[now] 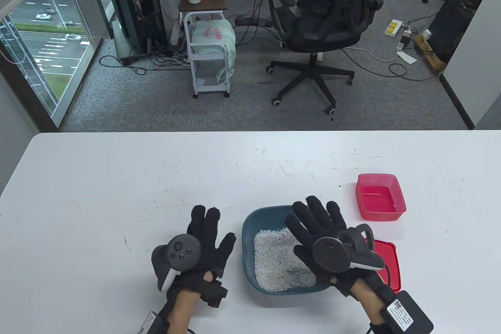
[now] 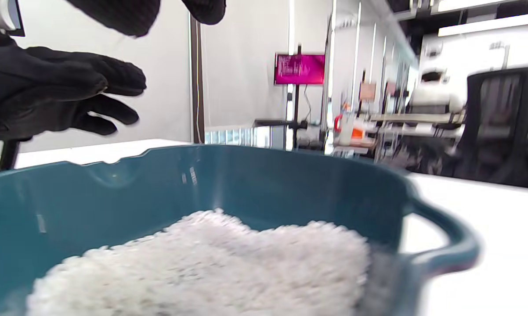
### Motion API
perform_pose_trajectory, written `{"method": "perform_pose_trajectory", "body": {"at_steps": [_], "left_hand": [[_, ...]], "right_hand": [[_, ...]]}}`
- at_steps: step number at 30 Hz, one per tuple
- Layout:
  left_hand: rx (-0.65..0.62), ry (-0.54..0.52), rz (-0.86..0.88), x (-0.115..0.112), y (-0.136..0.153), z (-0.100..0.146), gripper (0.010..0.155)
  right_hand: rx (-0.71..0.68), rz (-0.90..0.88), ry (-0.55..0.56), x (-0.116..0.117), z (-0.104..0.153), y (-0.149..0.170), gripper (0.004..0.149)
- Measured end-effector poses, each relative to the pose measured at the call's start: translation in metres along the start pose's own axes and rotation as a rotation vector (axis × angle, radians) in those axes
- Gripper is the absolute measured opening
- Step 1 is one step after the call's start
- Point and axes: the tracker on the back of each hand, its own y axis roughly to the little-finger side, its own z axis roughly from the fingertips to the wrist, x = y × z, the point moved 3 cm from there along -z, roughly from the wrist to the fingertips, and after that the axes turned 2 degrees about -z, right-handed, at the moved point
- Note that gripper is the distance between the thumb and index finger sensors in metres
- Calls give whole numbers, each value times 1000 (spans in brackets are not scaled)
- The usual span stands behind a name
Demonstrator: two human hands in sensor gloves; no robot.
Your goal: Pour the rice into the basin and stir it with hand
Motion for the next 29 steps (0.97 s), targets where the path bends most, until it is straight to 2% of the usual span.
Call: {"method": "perform_pose_trajectory", "body": {"at_steps": [4,6,10,12,17,23,29], "left_hand": [[-81,-19,-430,9,-4,2,90],[-74,6,-515,7,1,2,91],[-35,64,-486,0,14,0,93],[-21,72,-494,-3,17,-1,92],[-7,129,-515,-16,21,-4,91],[-10,192,-546,-32,21,-5,91],[-20,219,-553,-39,19,-5,91]], "right_hand": [[84,43,48,-4,21,27,69],[144,51,49,0,30,47,68],[268,-22,77,19,49,88,69],[318,-24,24,28,55,101,69],[389,-57,-22,44,69,130,69],[397,-58,-38,48,69,133,68],[398,-80,-36,48,70,131,68]]}}
